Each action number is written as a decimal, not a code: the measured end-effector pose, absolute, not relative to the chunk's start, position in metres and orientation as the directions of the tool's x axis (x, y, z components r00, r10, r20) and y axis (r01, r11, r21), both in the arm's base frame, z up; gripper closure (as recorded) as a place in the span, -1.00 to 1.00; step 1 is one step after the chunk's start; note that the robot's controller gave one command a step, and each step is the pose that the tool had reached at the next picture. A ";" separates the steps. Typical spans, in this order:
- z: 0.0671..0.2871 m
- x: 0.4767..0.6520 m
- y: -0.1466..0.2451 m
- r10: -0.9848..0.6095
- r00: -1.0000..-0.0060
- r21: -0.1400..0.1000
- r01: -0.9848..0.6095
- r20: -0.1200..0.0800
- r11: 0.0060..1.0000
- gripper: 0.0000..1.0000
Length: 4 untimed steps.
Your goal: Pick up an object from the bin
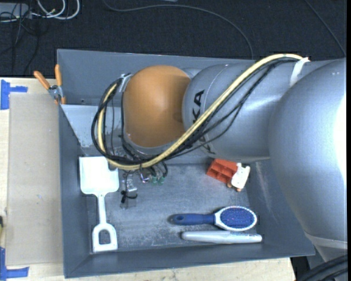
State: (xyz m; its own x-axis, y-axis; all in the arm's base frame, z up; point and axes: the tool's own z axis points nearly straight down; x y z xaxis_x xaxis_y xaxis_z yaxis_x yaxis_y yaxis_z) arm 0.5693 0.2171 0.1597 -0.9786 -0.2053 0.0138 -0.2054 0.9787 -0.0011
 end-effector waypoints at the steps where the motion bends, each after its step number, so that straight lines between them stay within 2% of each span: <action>1: 0.224 0.586 0.220 -0.129 -0.992 -0.001 -0.129 0.011 0.992 -1.00; 2: 0.228 0.599 0.207 -0.219 -0.976 0.000 -0.219 0.002 0.976 -1.00; 3: 0.155 0.607 0.220 -0.426 -0.905 0.001 -0.426 0.006 0.905 -1.00; 4: 0.135 0.576 0.235 -0.248 -0.969 -0.001 -0.248 0.018 0.969 -1.00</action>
Offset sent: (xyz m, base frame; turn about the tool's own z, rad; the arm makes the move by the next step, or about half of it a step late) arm 0.0421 -0.0341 0.0007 -0.4069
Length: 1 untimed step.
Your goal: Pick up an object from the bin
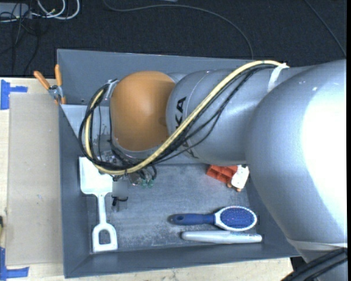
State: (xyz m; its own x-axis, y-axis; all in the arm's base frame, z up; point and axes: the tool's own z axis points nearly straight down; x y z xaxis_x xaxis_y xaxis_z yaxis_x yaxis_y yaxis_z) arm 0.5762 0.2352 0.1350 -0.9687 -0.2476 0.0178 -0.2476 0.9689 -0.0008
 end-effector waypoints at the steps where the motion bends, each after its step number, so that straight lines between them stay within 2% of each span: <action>1: 0.119 0.581 0.229 -0.212 -0.977 0.004 -0.212 -0.005 0.977 -1.00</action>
Offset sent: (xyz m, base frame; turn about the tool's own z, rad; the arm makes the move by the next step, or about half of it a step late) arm -0.0119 -0.0231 0.0401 0.0436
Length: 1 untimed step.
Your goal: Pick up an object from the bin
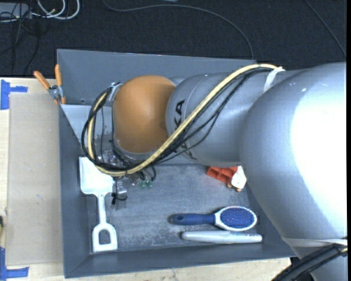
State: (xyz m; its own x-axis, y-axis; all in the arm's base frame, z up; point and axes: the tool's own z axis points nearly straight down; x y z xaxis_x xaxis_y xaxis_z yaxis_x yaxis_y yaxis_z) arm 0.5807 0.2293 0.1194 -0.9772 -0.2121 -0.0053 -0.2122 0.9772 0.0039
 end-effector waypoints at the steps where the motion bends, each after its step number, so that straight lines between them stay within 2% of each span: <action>1: 0.096 0.570 0.217 -0.206 -0.978 -0.003 -0.206 0.026 0.979 -1.00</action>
Offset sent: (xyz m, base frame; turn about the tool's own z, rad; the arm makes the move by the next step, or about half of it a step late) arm -0.0122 -0.0565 0.1010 -0.0158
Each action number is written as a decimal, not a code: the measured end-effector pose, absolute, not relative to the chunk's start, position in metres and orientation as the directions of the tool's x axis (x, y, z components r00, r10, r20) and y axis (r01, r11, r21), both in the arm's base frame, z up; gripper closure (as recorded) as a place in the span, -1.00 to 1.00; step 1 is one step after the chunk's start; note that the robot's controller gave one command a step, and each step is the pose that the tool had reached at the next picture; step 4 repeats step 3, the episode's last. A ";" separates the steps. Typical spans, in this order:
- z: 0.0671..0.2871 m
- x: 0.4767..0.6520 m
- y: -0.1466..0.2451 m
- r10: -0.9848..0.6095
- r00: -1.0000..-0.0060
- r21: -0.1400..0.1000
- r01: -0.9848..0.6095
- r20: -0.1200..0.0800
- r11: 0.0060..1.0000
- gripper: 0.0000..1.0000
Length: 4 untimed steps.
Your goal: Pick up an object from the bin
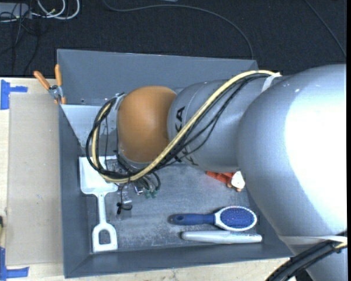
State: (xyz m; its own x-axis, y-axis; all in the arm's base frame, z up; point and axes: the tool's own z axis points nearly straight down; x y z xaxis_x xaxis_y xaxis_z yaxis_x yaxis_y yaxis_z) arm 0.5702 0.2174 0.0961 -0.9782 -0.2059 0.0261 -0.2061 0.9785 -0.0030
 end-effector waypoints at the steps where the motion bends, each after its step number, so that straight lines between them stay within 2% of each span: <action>1: 0.169 0.570 0.195 -0.219 -0.976 0.002 -0.219 0.007 0.976 -1.00; 2: 0.149 0.598 0.194 -0.197 -0.980 0.000 -0.197 0.001 0.980 -1.00; 3: 0.121 0.582 0.188 -0.125 -0.992 -0.001 -0.125 0.021 0.992 -1.00; 4: 0.121 0.582 0.188 -0.125 -0.992 -0.001 -0.125 0.021 0.992 -1.00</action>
Offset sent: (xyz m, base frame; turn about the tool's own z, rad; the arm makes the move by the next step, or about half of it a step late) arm 0.0447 -0.0221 -0.0033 0.0319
